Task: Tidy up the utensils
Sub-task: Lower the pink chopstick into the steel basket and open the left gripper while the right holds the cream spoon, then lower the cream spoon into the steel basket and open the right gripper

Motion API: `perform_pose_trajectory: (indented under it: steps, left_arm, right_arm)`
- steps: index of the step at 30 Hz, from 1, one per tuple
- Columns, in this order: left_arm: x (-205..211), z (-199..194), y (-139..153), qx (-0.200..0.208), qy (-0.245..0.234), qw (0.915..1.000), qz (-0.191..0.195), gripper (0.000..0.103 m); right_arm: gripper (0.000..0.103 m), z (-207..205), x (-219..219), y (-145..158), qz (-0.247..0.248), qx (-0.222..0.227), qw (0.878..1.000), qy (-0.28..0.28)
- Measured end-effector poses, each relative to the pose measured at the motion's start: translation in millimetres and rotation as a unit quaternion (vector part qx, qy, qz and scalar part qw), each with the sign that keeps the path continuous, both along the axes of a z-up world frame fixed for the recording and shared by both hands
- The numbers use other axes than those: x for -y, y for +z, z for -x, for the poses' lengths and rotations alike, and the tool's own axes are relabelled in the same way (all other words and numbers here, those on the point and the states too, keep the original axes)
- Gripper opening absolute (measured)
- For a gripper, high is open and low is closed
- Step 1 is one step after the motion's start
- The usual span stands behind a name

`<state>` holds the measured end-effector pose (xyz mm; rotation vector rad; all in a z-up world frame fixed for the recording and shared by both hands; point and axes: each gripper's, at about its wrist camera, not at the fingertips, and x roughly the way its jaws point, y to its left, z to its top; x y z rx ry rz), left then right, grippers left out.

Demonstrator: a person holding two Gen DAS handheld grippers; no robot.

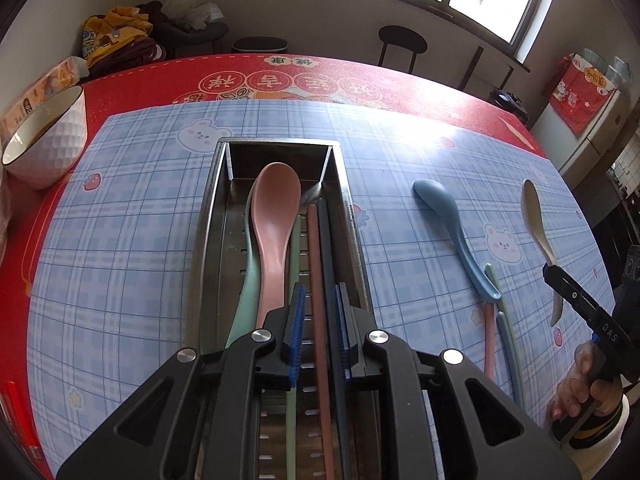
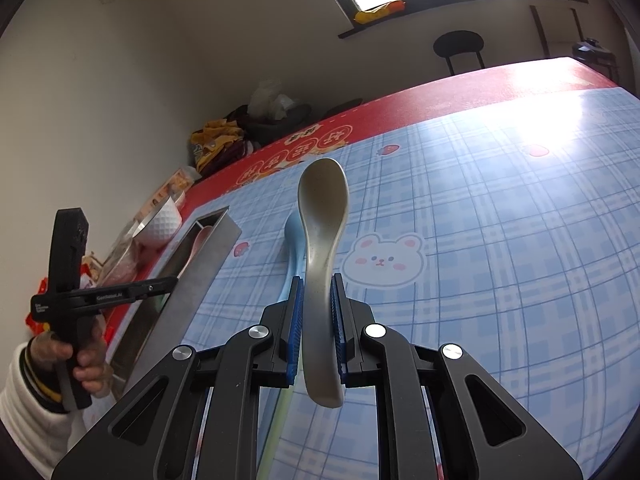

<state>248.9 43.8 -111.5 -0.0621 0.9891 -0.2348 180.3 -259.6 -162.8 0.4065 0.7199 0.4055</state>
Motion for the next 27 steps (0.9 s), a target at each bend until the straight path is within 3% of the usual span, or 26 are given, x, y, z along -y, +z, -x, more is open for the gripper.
perform_pose_trajectory:
  steps: [2,5,10,12,14,16,21,27]
  left_arm:
    - [-0.8,9.7,6.9,0.022,-0.005,0.9997,-0.002,0.024]
    - [-3.2,33.3,15.5,0.07,0.002,0.9968,-0.038,0.052]
    - [-12.2,76.3,18.7,0.154,0.004,0.9846,-0.082,0.076]
    - [-21.7,87.0,20.0,0.186,0.016,0.9776,-0.097,0.09]
    - [-34.1,92.7,19.0,0.209,0.036,0.9702,-0.117,0.094]
    - [-46.3,94.6,15.4,0.214,0.043,0.969,-0.115,0.096]
    - [-68.3,104.6,8.2,0.239,0.056,0.9662,-0.078,0.097]
    - [-84.1,112.6,10.1,0.252,0.074,0.9643,-0.034,0.097]
  right_arm:
    - [0.014,-0.3,0.0,-0.2,0.0,0.0,1.0,-0.001]
    - [0.014,-0.4,0.8,-0.9,-0.002,-0.001,1.0,-0.002]
    - [0.014,-2.6,0.1,-2.7,-0.004,-0.006,1.0,-0.002]
    - [0.014,-3.3,-1.8,-2.6,-0.001,-0.006,1.0,-0.001]
    - [0.014,-3.2,-3.5,-2.3,0.002,-0.005,1.0,-0.002]
    - [0.014,-3.1,-4.1,-2.3,0.004,-0.005,1.0,-0.004]
    - [0.014,1.3,-6.7,-0.2,0.004,0.006,1.0,-0.002]
    - [0.014,0.6,-24.0,9.9,0.048,-0.008,0.999,-0.012]
